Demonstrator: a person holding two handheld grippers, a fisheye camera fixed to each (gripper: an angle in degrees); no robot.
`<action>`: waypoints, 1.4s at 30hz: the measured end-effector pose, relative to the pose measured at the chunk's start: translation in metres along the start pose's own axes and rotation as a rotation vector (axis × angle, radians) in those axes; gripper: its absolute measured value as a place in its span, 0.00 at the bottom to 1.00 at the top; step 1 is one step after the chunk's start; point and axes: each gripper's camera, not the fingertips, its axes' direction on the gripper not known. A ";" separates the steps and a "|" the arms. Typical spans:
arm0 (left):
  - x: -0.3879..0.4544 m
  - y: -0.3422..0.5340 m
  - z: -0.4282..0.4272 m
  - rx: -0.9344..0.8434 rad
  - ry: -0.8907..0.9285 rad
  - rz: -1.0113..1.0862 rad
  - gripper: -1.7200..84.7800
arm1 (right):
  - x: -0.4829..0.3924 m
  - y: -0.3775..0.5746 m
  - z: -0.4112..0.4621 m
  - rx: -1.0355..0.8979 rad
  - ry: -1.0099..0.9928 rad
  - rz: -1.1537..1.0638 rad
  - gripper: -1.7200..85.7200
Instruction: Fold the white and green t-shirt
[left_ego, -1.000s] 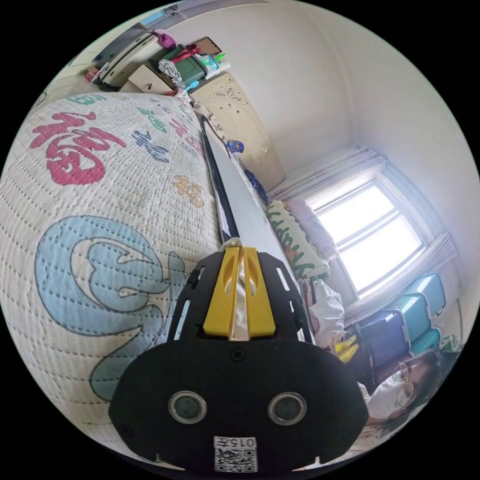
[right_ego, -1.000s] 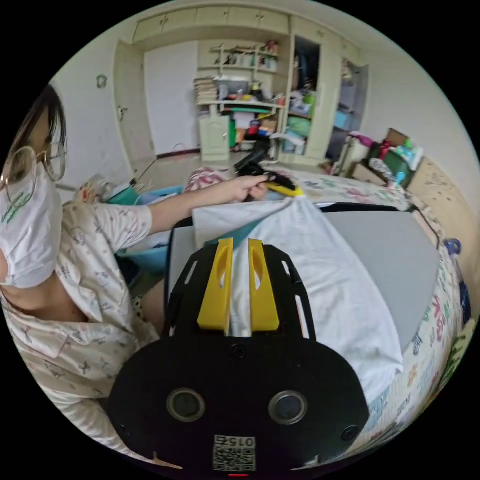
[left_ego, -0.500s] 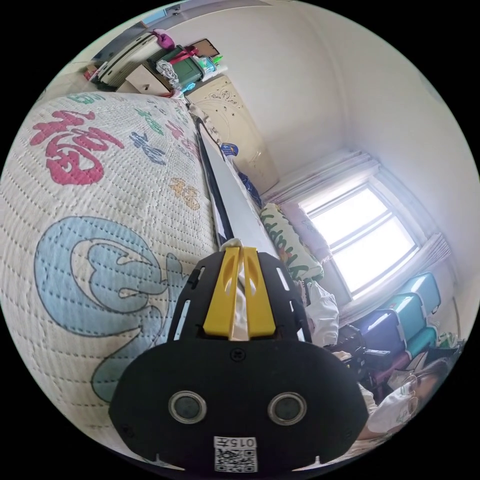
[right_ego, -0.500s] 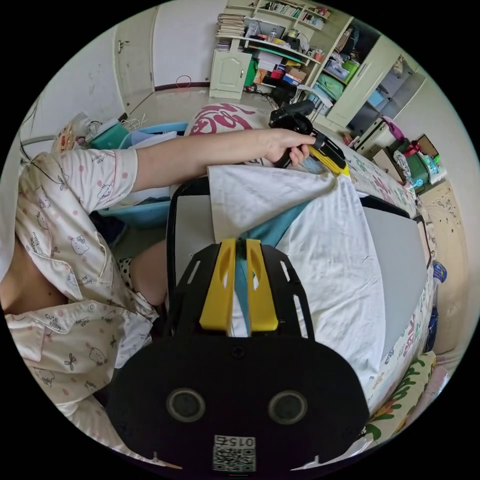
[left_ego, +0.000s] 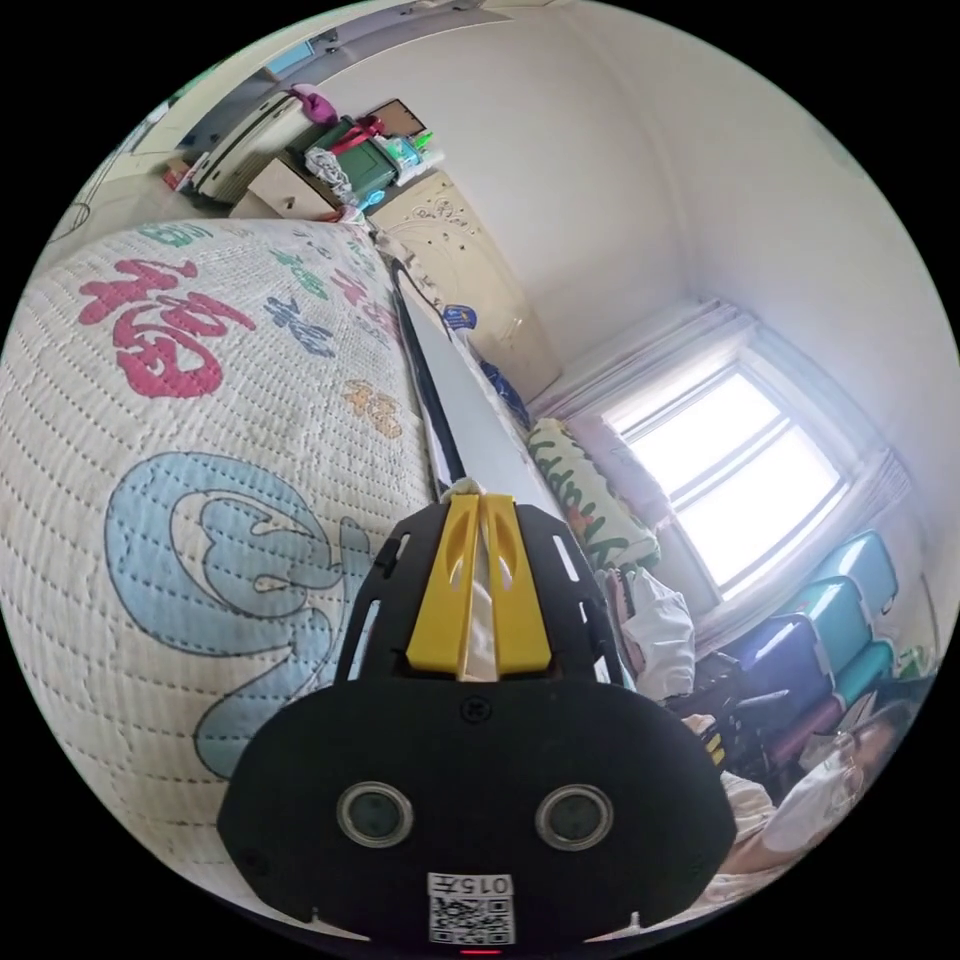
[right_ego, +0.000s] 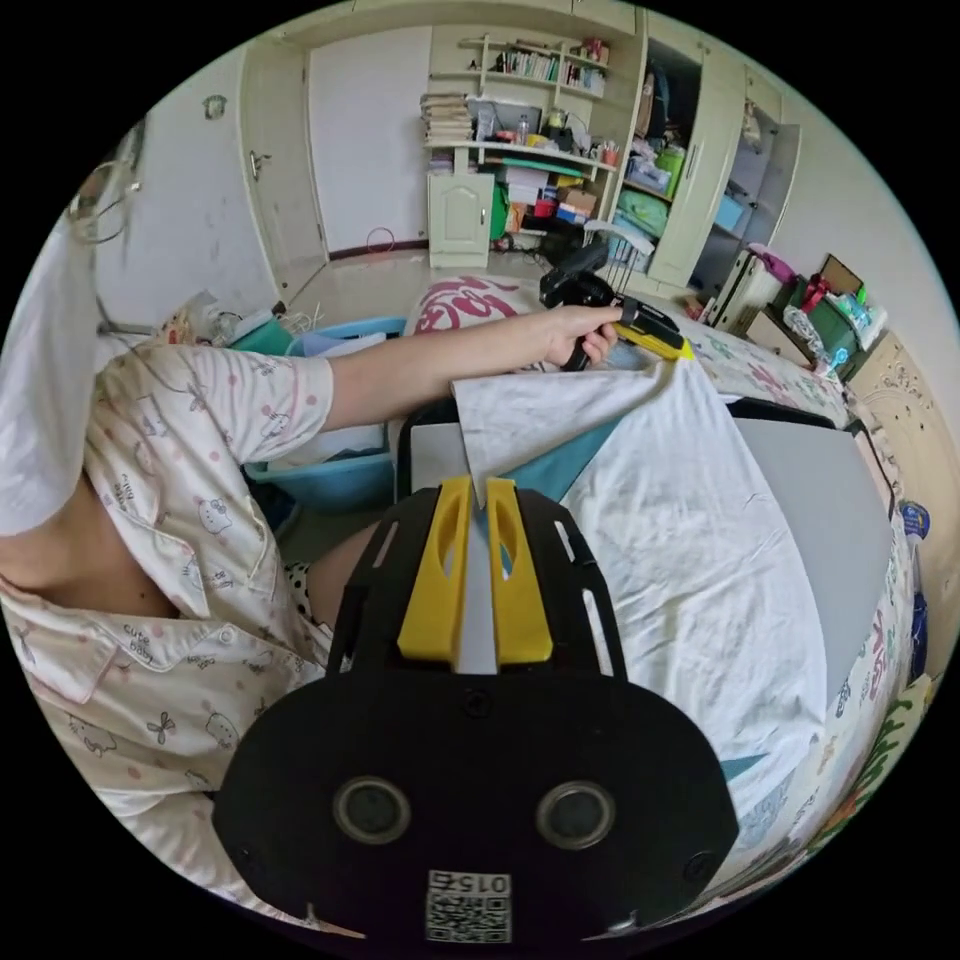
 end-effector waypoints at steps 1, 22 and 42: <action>0.004 0.011 0.002 0.008 -0.012 0.022 0.02 | -0.001 0.016 -0.007 0.049 0.026 0.019 0.07; 0.232 0.206 0.095 0.038 -0.342 0.575 0.09 | 0.045 0.314 0.075 0.353 0.556 0.750 0.14; 0.513 0.266 0.556 -0.683 -0.309 0.830 0.09 | 0.138 0.329 0.208 0.433 0.619 0.793 0.03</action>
